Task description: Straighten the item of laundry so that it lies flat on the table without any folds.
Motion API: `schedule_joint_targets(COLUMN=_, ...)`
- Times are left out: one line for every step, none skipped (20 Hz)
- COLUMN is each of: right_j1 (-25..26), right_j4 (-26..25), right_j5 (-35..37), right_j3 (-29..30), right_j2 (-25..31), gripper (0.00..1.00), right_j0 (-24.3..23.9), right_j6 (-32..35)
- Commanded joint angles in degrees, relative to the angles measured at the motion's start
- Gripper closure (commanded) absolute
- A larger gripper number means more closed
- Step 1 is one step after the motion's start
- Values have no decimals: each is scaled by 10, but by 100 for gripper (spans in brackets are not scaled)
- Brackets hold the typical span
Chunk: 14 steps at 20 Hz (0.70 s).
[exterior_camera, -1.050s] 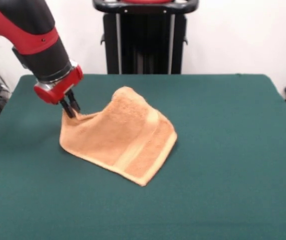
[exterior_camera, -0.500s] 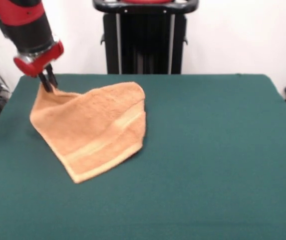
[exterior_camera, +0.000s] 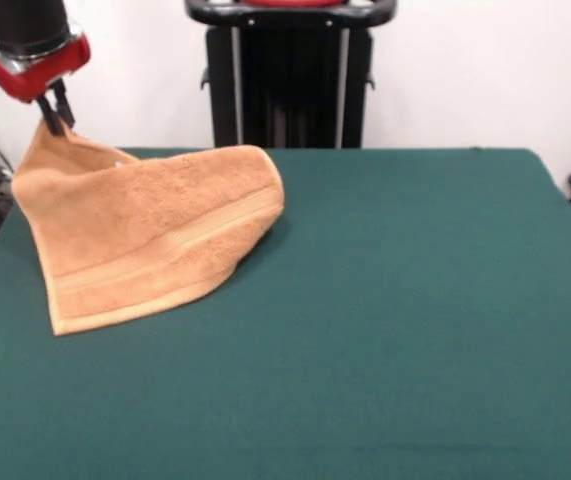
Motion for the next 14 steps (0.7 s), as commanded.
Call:
schedule_joint_targets(right_j1=46, right_j4=-47, right_j5=14, right_j3=23, right_j2=-32, gripper=100, right_j0=32, right_j6=-35)
schedule_joint_targets(right_j1=52, right_j4=-52, right_j5=9, right_j3=21, right_j2=-36, gripper=100, right_j0=33, right_j6=-34)
schedule_joint_targets(right_j1=58, right_j4=-58, right_j5=-1, right_j3=21, right_j2=-39, gripper=100, right_j0=31, right_j6=-33)
schedule_joint_targets(right_j1=59, right_j4=-60, right_j5=-11, right_j3=25, right_j2=-38, gripper=100, right_j0=27, right_j6=-33)
schedule_joint_targets(right_j1=61, right_j4=-58, right_j5=-48, right_j3=39, right_j2=-28, gripper=100, right_j0=8, right_j6=-33)
schedule_joint_targets(right_j1=63, right_j4=-55, right_j5=-74, right_j3=50, right_j2=-20, gripper=100, right_j0=-7, right_j6=-33)
schedule_joint_targets(right_j1=69, right_j4=-54, right_j5=-112, right_j3=65, right_j2=-9, gripper=100, right_j0=-30, right_j6=-34)
schedule_joint_targets(right_j1=73, right_j4=-56, right_j5=-135, right_j3=73, right_j2=-3, gripper=100, right_j0=-42, right_j6=-29)
schedule_joint_targets(right_j1=85, right_j4=-58, right_j5=-163, right_j3=83, right_j2=5, gripper=100, right_j0=-60, right_j6=-31)
schedule_joint_targets(right_j1=91, right_j4=-62, right_j5=-178, right_j3=89, right_j2=9, gripper=100, right_j0=-71, right_j6=-34)
schedule_joint_targets(right_j1=98, right_j4=-65, right_j5=-193, right_j3=95, right_j2=13, gripper=100, right_j0=-82, right_j6=-36)
schedule_joint_targets(right_j1=100, right_j4=-68, right_j5=-200, right_j3=98, right_j2=15, gripper=100, right_j0=-89, right_j6=-38)
schedule_joint_targets(right_j1=101, right_j4=-77, right_j5=-206, right_j3=103, right_j2=12, gripper=100, right_j0=-95, right_j6=-42)
schedule_joint_targets(right_j1=98, right_j4=-81, right_j5=-207, right_j3=105, right_j2=9, gripper=100, right_j0=-96, right_j6=-44)
